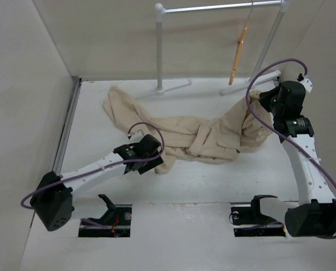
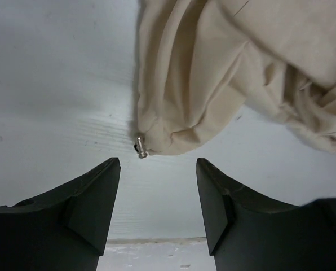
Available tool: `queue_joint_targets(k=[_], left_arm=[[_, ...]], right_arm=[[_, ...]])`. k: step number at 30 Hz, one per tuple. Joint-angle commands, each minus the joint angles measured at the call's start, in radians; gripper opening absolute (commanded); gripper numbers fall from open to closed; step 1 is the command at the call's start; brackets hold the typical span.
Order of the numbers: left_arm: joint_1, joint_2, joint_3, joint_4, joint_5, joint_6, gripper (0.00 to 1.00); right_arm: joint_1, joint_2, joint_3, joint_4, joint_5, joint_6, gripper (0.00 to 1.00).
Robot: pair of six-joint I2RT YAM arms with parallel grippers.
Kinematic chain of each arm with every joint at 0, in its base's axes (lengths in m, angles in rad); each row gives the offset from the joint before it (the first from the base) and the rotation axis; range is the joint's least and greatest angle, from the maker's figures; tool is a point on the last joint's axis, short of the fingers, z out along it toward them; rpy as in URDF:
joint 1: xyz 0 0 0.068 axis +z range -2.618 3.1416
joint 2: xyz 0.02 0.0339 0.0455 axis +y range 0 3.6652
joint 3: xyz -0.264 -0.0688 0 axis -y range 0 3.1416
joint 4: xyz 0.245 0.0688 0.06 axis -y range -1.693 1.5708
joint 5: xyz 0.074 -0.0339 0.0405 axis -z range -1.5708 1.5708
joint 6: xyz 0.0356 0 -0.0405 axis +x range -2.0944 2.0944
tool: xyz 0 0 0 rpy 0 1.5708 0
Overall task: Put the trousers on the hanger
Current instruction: Flatten out the trousers at the center of the board.
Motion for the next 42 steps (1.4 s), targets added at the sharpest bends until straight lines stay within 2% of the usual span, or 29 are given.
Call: queue_joint_targets(k=[1, 5, 11, 13, 16, 19, 21, 24, 27, 29, 31, 34, 35, 38, 42], left_arm=[[-0.051, 0.088, -0.017, 0.07, -0.001, -0.108, 0.54], [-0.07, 0.179, -0.017, 0.142, 0.011, -0.111, 0.47], [-0.044, 0.211, -0.054, 0.127, -0.002, -0.103, 0.11], [-0.01, 0.139, -0.069, 0.086, -0.022, -0.102, 0.05], [0.068, 0.003, -0.081, -0.003, -0.088, -0.062, 0.06], [0.127, -0.008, -0.1, -0.039, -0.033, -0.011, 0.09], [0.113, 0.013, -0.123, 0.008, 0.017, -0.006, 0.12], [0.06, 0.039, -0.147, 0.123, 0.065, -0.011, 0.23], [0.023, 0.091, -0.132, 0.174, 0.068, -0.016, 0.44], [0.016, 0.124, -0.12, 0.185, 0.073, -0.016, 0.48], [0.015, 0.156, -0.107, 0.187, 0.073, -0.013, 0.44], [0.029, 0.185, -0.106, 0.167, 0.067, -0.009, 0.13], [0.041, 0.164, -0.112, 0.15, 0.059, -0.011, 0.08], [0.108, -0.023, -0.1, 0.037, -0.03, -0.01, 0.03], [0.347, -0.328, 0.117, -0.232, -0.168, 0.093, 0.03]], right_arm=[[0.023, -0.04, 0.003, 0.053, -0.004, 0.009, 0.01], [0.031, -0.068, -0.017, 0.048, -0.007, 0.009, 0.01], [0.039, -0.114, -0.057, 0.035, -0.006, 0.009, 0.01], [0.034, -0.134, -0.074, 0.032, -0.009, 0.006, 0.01], [0.019, -0.16, -0.109, 0.025, -0.009, 0.004, 0.01], [0.022, -0.172, -0.139, 0.035, -0.016, 0.01, 0.01], [0.023, -0.172, -0.144, 0.038, -0.015, 0.01, 0.01], [0.023, -0.169, -0.144, 0.042, -0.016, 0.01, 0.01], [0.029, -0.169, -0.144, 0.042, -0.018, 0.009, 0.02], [0.035, -0.171, -0.15, 0.044, -0.023, 0.009, 0.02], [0.042, -0.175, -0.159, 0.047, -0.023, 0.009, 0.02], [0.04, -0.191, -0.17, 0.045, -0.023, 0.006, 0.02], [0.037, -0.198, -0.172, 0.044, -0.023, 0.003, 0.02], [0.031, -0.229, -0.178, 0.027, -0.026, -0.011, 0.01], [0.02, -0.301, -0.189, -0.028, -0.026, -0.019, 0.01]])
